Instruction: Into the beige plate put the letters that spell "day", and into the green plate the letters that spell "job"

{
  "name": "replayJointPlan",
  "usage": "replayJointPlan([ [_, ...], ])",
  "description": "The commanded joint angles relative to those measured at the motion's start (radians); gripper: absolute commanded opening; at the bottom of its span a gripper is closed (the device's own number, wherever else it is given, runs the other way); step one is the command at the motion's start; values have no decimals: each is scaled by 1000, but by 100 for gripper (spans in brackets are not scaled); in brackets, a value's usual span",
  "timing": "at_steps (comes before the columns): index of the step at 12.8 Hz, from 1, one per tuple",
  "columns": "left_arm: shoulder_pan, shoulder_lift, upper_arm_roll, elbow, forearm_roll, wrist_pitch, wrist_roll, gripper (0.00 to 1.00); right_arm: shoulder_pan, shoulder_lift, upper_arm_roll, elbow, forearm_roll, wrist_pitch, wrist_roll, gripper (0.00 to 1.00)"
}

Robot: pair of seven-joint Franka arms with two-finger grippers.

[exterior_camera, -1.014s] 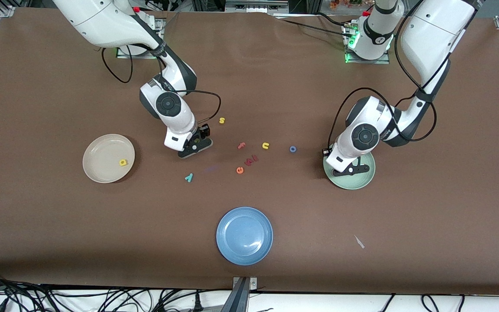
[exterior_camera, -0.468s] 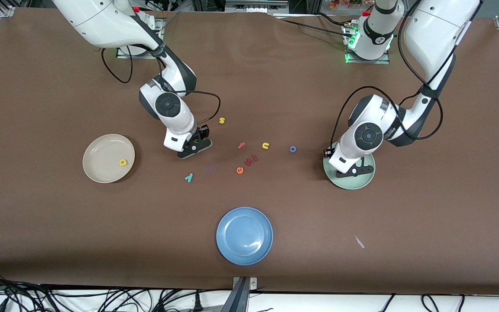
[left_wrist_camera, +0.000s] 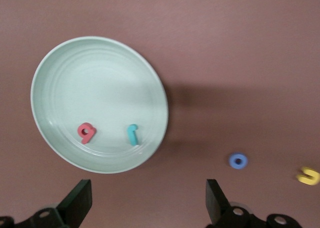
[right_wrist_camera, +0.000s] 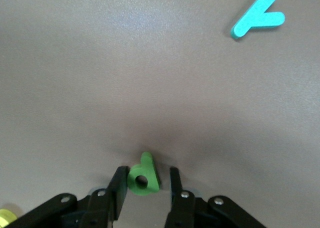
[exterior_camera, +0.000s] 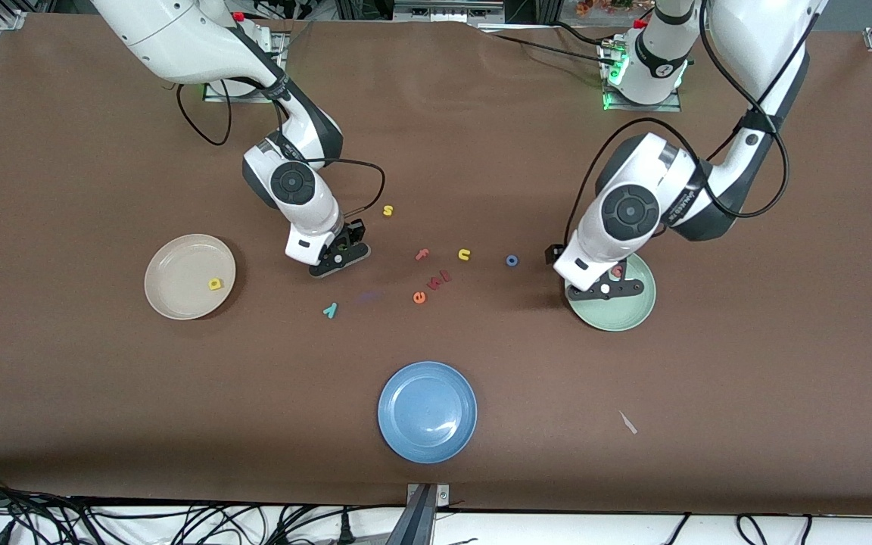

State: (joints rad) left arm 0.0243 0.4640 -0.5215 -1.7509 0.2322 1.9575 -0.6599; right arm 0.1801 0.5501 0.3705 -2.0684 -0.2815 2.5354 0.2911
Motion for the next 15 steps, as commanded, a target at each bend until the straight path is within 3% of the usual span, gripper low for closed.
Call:
replayJointPlan([
  [1,5,-4,-51,25,12,-26,12,100,7,10,1,-2,-18,14,19,37],
  [10,-84,84,-88,18,25,96,49,100,7,10,1,2,-18,13,40,26],
  [15,-72,133,-86,4,29,169,274,98,2,-1,1,57,-13,-79,37,24],
])
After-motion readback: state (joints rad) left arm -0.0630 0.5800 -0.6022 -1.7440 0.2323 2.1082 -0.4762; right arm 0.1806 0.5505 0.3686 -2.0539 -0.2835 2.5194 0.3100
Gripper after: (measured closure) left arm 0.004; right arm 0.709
